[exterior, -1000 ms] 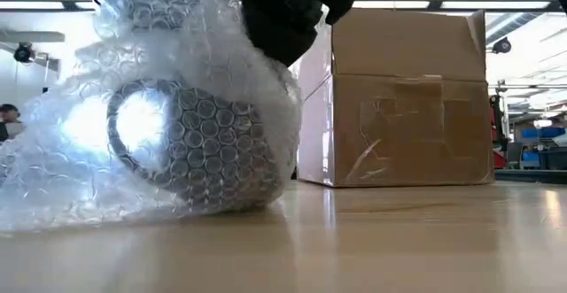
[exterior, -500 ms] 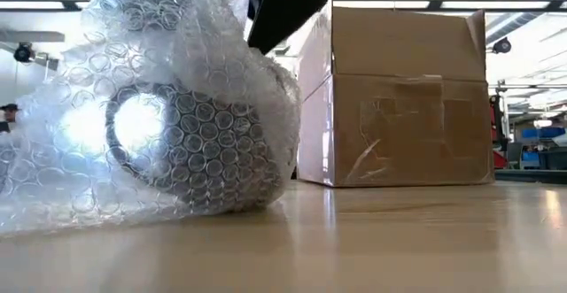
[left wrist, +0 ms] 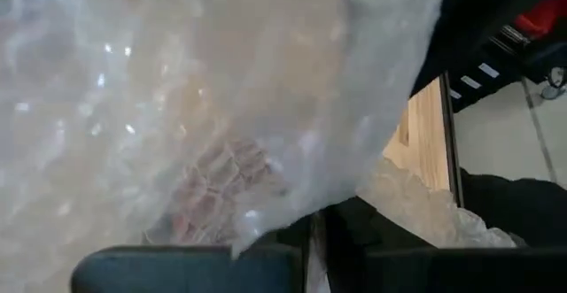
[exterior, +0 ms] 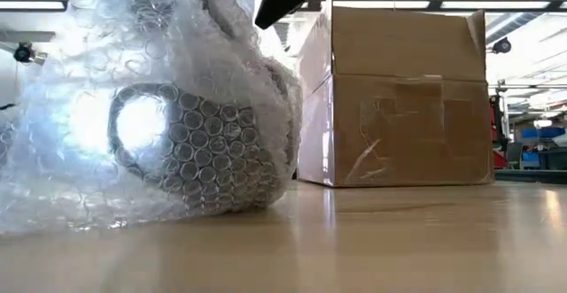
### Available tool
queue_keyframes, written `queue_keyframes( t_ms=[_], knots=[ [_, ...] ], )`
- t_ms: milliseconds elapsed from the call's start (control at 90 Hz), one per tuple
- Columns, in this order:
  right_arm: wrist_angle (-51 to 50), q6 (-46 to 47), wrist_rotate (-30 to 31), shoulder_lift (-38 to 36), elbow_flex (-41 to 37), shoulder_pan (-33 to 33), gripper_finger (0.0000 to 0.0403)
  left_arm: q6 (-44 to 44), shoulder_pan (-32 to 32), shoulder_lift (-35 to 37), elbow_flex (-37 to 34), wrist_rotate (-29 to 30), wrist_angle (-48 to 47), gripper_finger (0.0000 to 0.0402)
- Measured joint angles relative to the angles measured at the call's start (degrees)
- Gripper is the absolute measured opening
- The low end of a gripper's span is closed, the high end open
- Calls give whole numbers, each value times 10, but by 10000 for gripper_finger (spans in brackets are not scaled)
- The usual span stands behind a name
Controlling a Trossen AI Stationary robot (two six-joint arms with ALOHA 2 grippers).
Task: Wrap mug
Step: Wrap the black mug with transparent bubble wrap
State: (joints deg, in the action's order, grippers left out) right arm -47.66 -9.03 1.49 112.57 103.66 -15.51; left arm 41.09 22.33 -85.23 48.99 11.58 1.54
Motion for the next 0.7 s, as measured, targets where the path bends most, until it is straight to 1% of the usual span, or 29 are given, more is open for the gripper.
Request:
queue_keyframes(
  t_ms=[133,233,300,422,478,556,656,700],
  knots=[
    [-21,-7,4,-13,0,0,0,-4,0,0,0,0,1,1],
    [-41,-10,50,-39,0,0,0,-12,0,0,0,-1,0,2],
    [-57,-11,102,-56,0,0,0,-17,0,0,0,-1,0,3],
    [-59,-11,244,-79,0,5,0,-25,0,0,0,-2,1,1],
    [-53,-7,278,-83,0,14,0,-29,0,0,0,-2,1,1],
    [-36,-4,273,-83,-10,25,0,-33,0,0,0,-2,1,3],
    [1,5,229,-73,-45,26,0,-33,0,0,0,-2,2,3],
    [6,10,220,-65,-60,25,0,-33,0,0,0,-2,2,3]
  ],
)
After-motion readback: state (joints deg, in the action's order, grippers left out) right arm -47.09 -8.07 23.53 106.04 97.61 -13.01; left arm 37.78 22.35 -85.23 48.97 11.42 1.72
